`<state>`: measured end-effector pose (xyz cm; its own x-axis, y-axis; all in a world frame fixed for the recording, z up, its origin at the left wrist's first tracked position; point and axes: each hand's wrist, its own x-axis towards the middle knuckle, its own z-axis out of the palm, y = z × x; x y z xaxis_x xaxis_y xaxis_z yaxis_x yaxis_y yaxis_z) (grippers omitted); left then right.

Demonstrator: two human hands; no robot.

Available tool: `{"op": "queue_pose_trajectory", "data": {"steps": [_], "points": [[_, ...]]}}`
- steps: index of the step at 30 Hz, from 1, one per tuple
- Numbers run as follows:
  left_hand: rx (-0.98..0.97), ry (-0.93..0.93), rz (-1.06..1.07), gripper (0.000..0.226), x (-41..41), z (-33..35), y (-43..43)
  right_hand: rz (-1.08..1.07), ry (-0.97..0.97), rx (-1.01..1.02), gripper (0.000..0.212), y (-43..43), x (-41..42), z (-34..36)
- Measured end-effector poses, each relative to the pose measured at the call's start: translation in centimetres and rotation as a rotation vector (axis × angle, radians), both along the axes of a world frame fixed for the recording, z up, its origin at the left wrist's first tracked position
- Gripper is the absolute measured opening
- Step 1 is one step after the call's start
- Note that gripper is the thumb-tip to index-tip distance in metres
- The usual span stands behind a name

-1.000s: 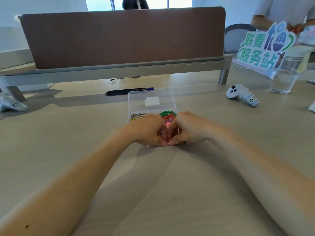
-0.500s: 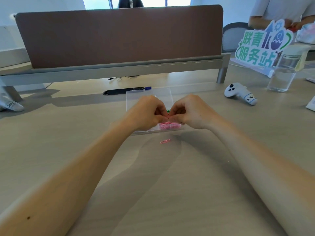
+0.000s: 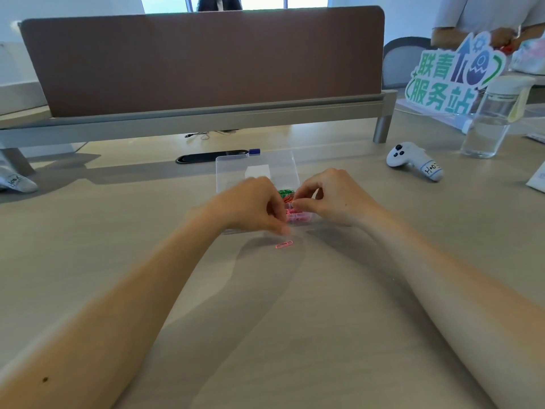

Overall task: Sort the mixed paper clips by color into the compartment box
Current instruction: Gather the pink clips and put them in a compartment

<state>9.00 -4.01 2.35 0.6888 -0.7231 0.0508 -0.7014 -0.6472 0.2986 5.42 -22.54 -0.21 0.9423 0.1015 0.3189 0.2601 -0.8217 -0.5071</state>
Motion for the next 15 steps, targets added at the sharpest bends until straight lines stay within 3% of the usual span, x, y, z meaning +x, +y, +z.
{"op": "queue_pose_trajectory", "data": {"steps": [3, 10, 12, 15], "points": [[0.167, 0.065, -0.056, 0.015, -0.9, -0.4, -0.2, -0.025, 0.009, 0.024, 0.004, -0.5, 0.0, -0.4], [0.212, 0.073, -0.081, 0.015, -0.8, -0.9, 0.1, -0.088, 0.057, 0.079, 0.005, -1.3, 0.1, -1.0], [0.112, 0.013, -0.044, 0.012, -0.4, -0.7, 0.2, -0.095, 0.076, 0.087, 0.007, -1.3, 0.0, -1.1], [-0.189, -0.117, 0.081, 0.012, 0.7, -1.0, 0.1, -0.114, 0.093, 0.124, 0.005, -1.3, 0.0, -1.0]]}}
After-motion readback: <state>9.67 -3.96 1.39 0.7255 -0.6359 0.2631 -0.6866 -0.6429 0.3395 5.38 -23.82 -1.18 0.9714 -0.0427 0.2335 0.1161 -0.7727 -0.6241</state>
